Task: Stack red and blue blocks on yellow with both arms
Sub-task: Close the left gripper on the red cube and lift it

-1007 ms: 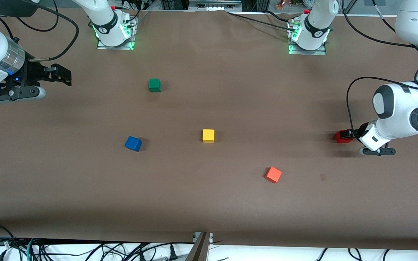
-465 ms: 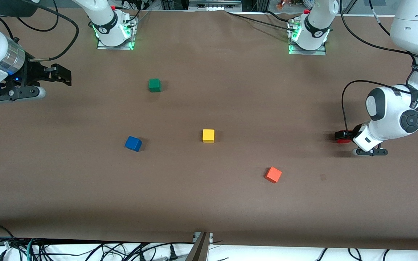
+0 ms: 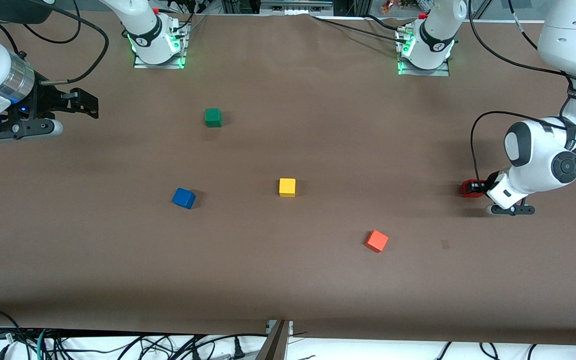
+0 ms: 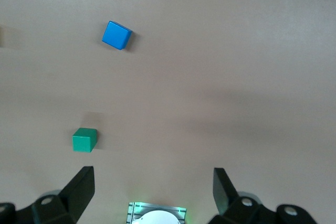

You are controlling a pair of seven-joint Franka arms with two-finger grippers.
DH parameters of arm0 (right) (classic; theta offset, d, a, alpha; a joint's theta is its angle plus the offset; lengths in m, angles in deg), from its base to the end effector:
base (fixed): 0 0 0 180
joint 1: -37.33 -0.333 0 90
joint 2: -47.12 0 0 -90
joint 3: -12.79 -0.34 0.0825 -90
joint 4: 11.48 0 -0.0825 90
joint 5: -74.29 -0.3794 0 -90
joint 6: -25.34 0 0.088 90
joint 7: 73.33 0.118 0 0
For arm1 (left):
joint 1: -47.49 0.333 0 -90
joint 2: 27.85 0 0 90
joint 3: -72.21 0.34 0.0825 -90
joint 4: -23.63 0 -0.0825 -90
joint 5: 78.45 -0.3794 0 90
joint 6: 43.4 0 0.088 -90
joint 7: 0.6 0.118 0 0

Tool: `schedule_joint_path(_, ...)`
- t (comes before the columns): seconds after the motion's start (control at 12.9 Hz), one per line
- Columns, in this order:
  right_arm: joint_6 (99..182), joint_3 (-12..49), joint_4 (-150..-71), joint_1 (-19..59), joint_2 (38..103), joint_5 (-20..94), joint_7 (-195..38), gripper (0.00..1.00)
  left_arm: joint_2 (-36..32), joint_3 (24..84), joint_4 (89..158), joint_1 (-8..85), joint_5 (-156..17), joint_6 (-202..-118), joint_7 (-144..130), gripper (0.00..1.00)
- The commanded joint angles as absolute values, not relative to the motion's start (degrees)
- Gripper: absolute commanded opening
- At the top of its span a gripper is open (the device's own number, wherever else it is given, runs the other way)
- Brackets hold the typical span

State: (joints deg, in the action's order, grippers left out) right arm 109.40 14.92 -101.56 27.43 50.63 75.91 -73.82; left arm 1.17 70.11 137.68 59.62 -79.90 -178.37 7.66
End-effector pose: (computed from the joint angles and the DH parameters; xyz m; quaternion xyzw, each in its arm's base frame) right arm 0.5495 0.0720 0.5950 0.9939 0.0714 -0.0819 0.0205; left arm 0.5921 0.1058 0.2075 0.9975 0.0075 -0.0694 0.0119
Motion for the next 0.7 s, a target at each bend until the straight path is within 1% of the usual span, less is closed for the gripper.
schedule_joint_path(0.0, 108.8, 14.9, -101.2, 27.8, 50.7, 74.7, -74.6, 1.00, -0.2, 69.5, 137.5, 60.4, -80.1, -177.5, 9.4, 0.11)
schedule_joint_path(0.08, 108.8, 14.8, -101.2, 27.8, 50.7, 74.7, -74.6, 1.00, -1.4, 68.6, 136.9, 60.2, -80.1, -175.9, 9.3, 0.06)
schedule_joint_path(0.23, 108.9, 14.8, -101.2, 27.8, 50.7, 74.7, -74.5, 1.00, -3.2, 64.1, 133.8, 60.1, -80.1, -172.7, 7.7, 0.01)
schedule_joint_path(0.46, 108.9, 14.8, -101.2, 27.8, 50.7, 74.3, -74.5, 1.00, -3.0, 56.3, 126.8, 58.6, -80.2, -166.6, -3.3, 0.00)
schedule_joint_path(0.54, 108.8, 14.8, -101.2, 27.8, 50.7, 74.2, -74.4, 1.00, -2.7, 54.7, 124.5, 55.9, -80.3, -164.8, -9.4, 0.00)
schedule_joint_path(0.62, 108.9, 14.8, -101.2, 27.8, 50.7, 74.2, -74.5, 1.00, -2.5, 54.6, 122.5, 51.7, -80.3, -163.5, -14.9, 0.00)
